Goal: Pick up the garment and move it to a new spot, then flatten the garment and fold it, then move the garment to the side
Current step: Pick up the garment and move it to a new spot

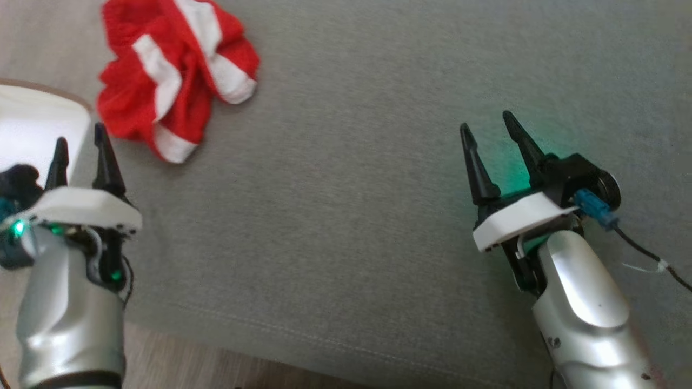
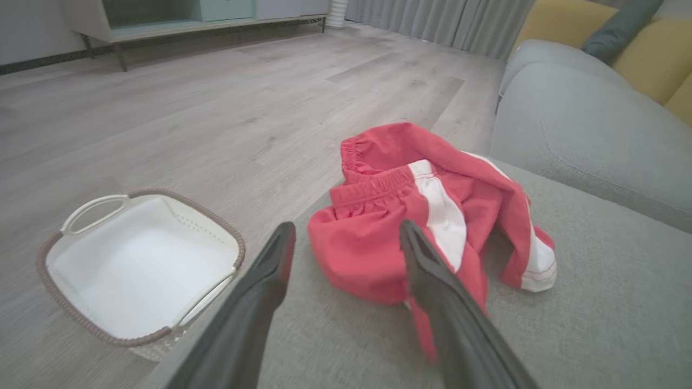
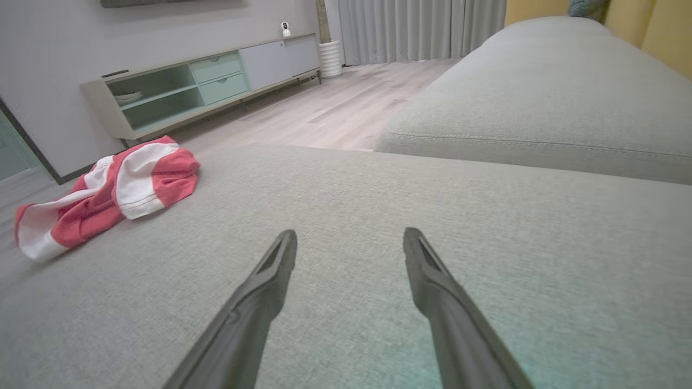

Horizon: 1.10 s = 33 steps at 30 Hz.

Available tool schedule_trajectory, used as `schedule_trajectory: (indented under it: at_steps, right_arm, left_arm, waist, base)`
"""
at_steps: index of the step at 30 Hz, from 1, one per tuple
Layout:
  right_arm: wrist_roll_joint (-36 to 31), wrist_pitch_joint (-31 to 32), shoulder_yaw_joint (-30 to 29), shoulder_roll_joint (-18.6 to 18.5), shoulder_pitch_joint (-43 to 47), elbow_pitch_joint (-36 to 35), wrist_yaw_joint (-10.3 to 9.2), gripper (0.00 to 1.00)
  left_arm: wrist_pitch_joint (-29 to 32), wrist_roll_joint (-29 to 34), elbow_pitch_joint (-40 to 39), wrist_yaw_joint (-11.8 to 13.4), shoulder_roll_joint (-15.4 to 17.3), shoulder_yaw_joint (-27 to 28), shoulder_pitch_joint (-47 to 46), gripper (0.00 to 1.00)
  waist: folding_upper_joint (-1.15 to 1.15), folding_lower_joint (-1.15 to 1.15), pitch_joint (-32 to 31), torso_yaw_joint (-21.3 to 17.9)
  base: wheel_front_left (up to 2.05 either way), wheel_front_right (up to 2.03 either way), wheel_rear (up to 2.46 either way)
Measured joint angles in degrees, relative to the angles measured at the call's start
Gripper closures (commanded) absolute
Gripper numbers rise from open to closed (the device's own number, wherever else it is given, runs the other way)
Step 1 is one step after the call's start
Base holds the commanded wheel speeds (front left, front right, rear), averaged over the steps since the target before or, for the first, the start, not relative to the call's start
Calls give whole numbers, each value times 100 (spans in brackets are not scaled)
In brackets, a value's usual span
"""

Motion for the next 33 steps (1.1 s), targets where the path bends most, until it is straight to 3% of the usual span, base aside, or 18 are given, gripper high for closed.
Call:
schedule_trajectory:
  at_steps: [11,16,17,18,19,25,33]
  right_arm:
    - [-159,261,-54,-7,15,-573,0,0]
    - [-248,368,-151,-22,27,-700,0,0]
    - [-248,388,-152,-23,27,-712,0,0]
    - [-248,390,-153,-23,27,-719,0,0]
    - [-247,391,-155,-23,30,-730,0,0]
    - [-220,381,-215,-23,32,-743,0,0]
    - [167,101,-218,-22,35,-396,0,0]
  left_arm:
    - [1,-122,1209,-111,321,-127,-650,0]
    - [0,-367,1693,-113,367,-528,-983,0]
    - [0,-430,1792,-113,369,-592,-1020,37]
    - [0,-501,1894,-135,375,-681,-1057,61]
    - [0,-567,1947,-148,380,-748,-1076,100]
    - [1,-793,1942,-153,580,-1013,-1112,100]
    - [3,-612,556,-153,883,-991,-1138,100]
  waist:
    - [0,-1,340,-569]
    - [0,-1,486,-685]
    - [0,-1,508,-705]
    - [0,-1,524,-723]
    - [0,-1,535,-740]
    - [0,-1,498,-817]
    - [0,-2,184,-955]
  base:
    - [0,0,0]
    - [0,0,0]
    - [0,0,0]
    - [0,0,0]
    - [0,0,0]
    - [0,0,0]
    - [0,0,0]
